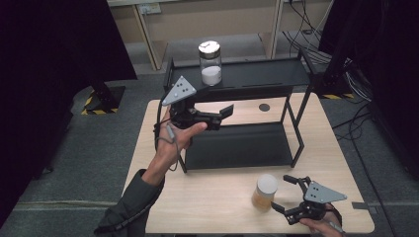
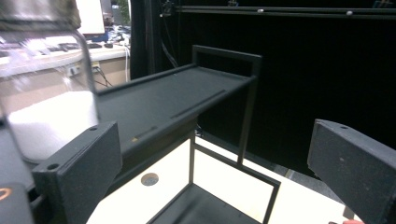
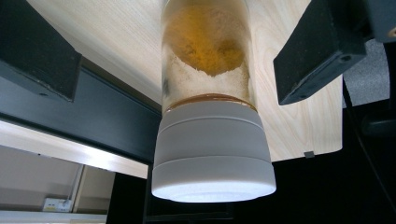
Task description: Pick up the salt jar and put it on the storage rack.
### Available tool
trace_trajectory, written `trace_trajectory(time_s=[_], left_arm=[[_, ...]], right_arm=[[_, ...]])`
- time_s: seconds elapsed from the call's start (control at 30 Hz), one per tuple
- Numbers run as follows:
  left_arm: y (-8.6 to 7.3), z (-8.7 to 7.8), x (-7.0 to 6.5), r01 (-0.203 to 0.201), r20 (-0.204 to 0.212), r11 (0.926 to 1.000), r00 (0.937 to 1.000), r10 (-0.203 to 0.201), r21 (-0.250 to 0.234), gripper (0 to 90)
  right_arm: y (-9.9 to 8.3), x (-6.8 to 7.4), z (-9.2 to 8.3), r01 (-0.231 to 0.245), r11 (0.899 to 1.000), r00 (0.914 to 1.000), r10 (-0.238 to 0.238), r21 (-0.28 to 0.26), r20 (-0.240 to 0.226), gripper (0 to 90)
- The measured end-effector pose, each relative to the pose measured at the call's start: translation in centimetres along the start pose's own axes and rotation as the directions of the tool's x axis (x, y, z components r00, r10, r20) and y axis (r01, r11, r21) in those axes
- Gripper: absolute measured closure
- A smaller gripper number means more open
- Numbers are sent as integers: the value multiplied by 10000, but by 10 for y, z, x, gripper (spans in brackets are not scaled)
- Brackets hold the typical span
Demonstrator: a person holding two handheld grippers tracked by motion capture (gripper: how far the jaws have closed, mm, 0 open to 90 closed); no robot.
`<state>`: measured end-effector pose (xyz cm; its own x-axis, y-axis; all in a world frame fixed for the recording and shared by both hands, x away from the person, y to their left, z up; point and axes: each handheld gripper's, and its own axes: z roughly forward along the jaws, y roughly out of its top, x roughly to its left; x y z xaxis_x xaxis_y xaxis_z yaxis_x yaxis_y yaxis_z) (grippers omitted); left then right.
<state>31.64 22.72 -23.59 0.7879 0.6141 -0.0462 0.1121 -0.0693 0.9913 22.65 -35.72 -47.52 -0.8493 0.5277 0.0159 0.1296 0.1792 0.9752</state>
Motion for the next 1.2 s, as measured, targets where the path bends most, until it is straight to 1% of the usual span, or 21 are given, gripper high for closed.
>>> trace_trajectory(time_s=[0.03,0.13,0.2,0.3,0.33,0.37,0.43,0.53,0.6,0.63,0.67,0.7,0.8,0.9,0.97,1.0,1.03,1.07,1.13,1.17,1.2], left_arm=[[-8,-1,-1,29,164,10000,9999,-28,-75,22],[-20,-2,-3,44,348,9999,9994,-40,-127,22],[-32,-2,-5,46,460,9998,9989,-38,-185,22],[-48,-1,-6,107,553,9996,9984,-92,-257,20],[-48,-1,-6,107,553,9996,9984,-92,-257,20],[-58,-1,-7,160,577,9995,9982,-145,-256,20],[-67,0,-7,168,567,9995,9983,-152,-276,19],[-77,0,-7,191,616,9994,9980,-172,-295,18],[-83,-1,-7,286,648,9991,9975,-265,-311,18],[-87,-1,-8,263,634,9991,9977,-242,-326,18],[-87,-1,-8,263,634,9991,9977,-242,-326,18],[-93,-2,-9,213,644,9994,9977,-195,-276,18],[-102,-2,-10,161,693,9997,9975,-149,-180,17],[-113,-1,-8,279,941,9996,9952,-273,-59,15],[-119,0,-8,305,1009,9995,9944,-303,-8,14],[-124,0,-8,314,1015,9995,9943,-315,28,14],[-124,0,-8,314,1015,9995,9943,-315,28,14],[-133,0,-10,302,981,9995,9947,-299,-13,14],[-141,0,-11,308,975,9995,9948,-304,-34,14],[-145,0,-12,274,968,9996,9949,-268,-53,13],[-145,0,-12,274,968,9996,9949,-268,-53,13]], right_arm=[[0,0,0,2,10000,10000,-2,-6,-2,11],[0,0,0,-13,10000,10000,13,5,5,11],[0,0,0,3,10000,10000,-3,17,-12,11],[0,0,0,8,10000,10000,-8,2,-16,11],[0,0,0,8,10000,10000,-8,2,-16,11],[0,0,0,-6,10000,10000,6,1,-10,11],[0,0,0,-16,10000,10000,16,17,-14,11],[0,0,1,-11,10000,10000,11,-3,-24,11],[0,0,1,-11,10000,10000,11,-3,-13,11],[0,0,0,-18,10000,10000,18,-13,-10,11],[0,0,0,-19,10000,10000,19,-19,3,11],[0,0,0,-16,10000,10000,16,-27,2,12],[0,0,0,-12,10000,10000,12,-16,-15,11],[0,0,1,-16,10000,10000,16,-4,-30,12],[0,0,1,-15,10000,10000,15,-5,-28,11],[0,0,1,-12,10000,10000,12,-2,-28,11],[0,0,1,-12,10000,10000,12,-2,-28,11],[-1,0,1,-12,10000,10000,12,-9,-32,11],[0,0,0,-3,10000,10000,3,-11,-29,11],[-1,0,0,-12,10000,10000,12,-18,-32,11],[-1,0,0,-15,10000,10000,15,-8,-25,11]])
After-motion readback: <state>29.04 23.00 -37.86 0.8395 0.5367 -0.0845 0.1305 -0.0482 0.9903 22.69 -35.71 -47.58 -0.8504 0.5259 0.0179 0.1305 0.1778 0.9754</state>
